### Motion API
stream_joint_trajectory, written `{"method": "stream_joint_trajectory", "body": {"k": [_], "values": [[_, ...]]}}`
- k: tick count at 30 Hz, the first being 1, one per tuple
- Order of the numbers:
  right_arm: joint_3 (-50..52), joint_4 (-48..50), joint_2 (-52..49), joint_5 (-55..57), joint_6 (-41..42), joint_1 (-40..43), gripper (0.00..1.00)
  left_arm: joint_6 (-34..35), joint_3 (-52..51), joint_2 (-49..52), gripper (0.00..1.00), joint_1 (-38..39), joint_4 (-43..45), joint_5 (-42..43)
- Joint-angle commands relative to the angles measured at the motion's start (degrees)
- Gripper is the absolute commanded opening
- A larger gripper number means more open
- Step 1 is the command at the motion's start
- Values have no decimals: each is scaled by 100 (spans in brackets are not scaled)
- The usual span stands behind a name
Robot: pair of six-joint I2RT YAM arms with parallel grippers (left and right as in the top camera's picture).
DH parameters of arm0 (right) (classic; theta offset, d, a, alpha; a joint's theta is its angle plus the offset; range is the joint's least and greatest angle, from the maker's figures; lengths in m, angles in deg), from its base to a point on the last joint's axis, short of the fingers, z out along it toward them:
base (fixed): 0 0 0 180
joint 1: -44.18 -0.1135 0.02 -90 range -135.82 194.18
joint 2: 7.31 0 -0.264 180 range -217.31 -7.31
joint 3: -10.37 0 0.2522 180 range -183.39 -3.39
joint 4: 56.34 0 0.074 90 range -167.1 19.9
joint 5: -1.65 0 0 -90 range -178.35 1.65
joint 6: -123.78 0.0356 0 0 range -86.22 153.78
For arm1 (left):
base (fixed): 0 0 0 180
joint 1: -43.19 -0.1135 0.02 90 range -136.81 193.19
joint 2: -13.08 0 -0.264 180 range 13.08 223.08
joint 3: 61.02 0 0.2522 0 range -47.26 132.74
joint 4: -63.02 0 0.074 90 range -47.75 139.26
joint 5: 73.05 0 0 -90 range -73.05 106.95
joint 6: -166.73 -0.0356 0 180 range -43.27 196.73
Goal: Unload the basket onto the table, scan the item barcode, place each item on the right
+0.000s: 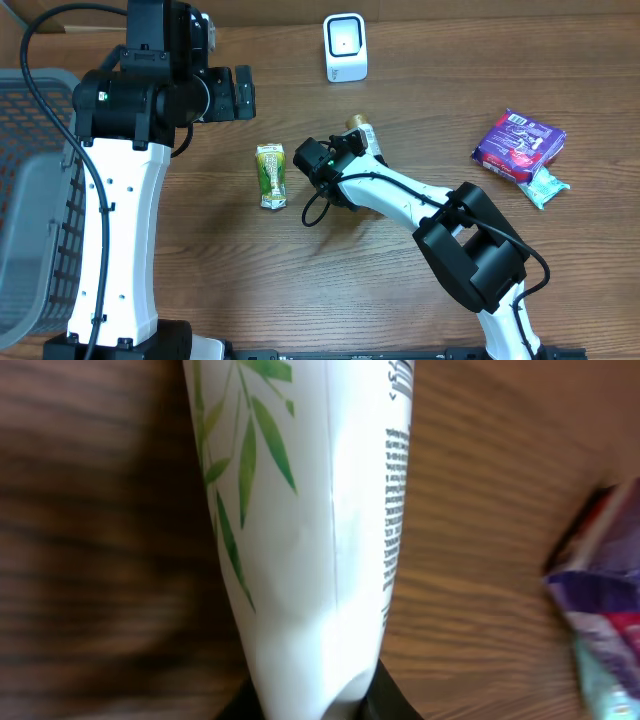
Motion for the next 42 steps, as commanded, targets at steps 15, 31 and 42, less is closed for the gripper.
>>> {"method": "stream_joint_trajectory", "body": {"k": [15, 31, 42], "values": [[-1349, -820, 256, -1794, 201, -35, 62, -48, 52, 11, 100, 11, 24, -31], [-1639, -1084, 507, -5029, -1547, 1200, 64, -48, 52, 11, 99, 11, 24, -28], [-949, -1495, 564, -7650, -3373, 3040, 81, -48, 52, 11, 100, 11, 24, -31]]}}
